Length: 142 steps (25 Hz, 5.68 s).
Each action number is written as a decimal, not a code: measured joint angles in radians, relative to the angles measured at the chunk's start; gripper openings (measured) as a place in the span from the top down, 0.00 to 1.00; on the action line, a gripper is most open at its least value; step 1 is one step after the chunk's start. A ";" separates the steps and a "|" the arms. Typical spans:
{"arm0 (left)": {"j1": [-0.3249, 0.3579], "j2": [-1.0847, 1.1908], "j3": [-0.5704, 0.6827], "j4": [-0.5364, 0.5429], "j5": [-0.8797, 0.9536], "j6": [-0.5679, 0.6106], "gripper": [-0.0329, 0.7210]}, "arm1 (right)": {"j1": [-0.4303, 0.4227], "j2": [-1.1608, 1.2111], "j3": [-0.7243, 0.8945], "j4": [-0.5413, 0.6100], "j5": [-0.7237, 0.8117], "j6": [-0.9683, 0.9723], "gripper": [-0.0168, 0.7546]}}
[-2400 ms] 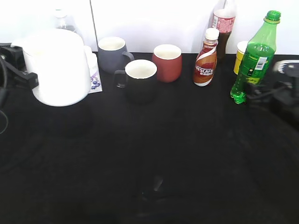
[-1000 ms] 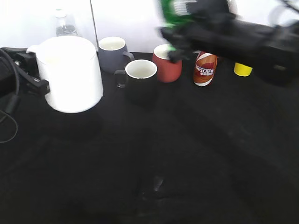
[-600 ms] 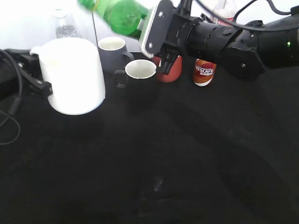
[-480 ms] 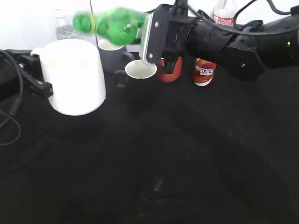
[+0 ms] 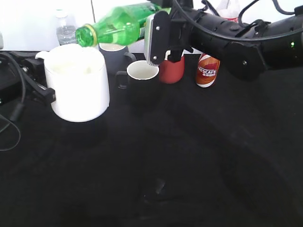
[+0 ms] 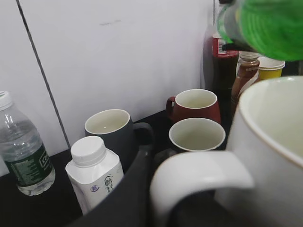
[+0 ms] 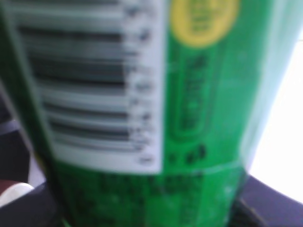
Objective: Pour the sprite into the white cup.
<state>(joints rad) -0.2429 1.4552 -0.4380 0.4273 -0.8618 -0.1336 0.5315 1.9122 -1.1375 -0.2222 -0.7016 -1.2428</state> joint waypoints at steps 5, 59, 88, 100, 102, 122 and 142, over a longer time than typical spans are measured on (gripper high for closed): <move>0.000 0.000 0.000 0.005 0.000 0.000 0.89 | 0.000 0.000 0.000 0.054 -0.021 -0.081 0.46; 0.011 0.002 0.007 -0.202 -0.054 0.058 0.89 | 0.000 0.000 -0.001 0.066 -0.069 0.911 0.46; 0.397 0.942 -0.698 -0.135 -0.240 -0.019 0.59 | 0.000 0.000 -0.002 0.001 0.060 1.383 0.48; 0.360 0.468 -0.047 -0.154 -0.343 -0.022 0.49 | -0.022 -0.133 0.046 0.005 0.228 1.384 0.48; 0.301 0.343 0.012 -0.139 -0.344 -0.022 0.49 | -0.112 -0.245 0.156 0.005 0.223 1.384 0.48; 0.101 0.159 0.055 -0.132 -0.050 -0.022 0.49 | -0.513 0.395 0.156 -0.070 -0.388 1.386 0.42; -0.066 0.079 -0.341 -0.236 1.662 -0.118 0.32 | -0.305 -0.276 0.350 -0.394 1.109 1.894 0.24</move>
<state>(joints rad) -0.3094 1.5343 -0.7794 0.1915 0.8004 -0.2519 0.2268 1.6360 -0.7880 -0.6161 0.4073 0.6517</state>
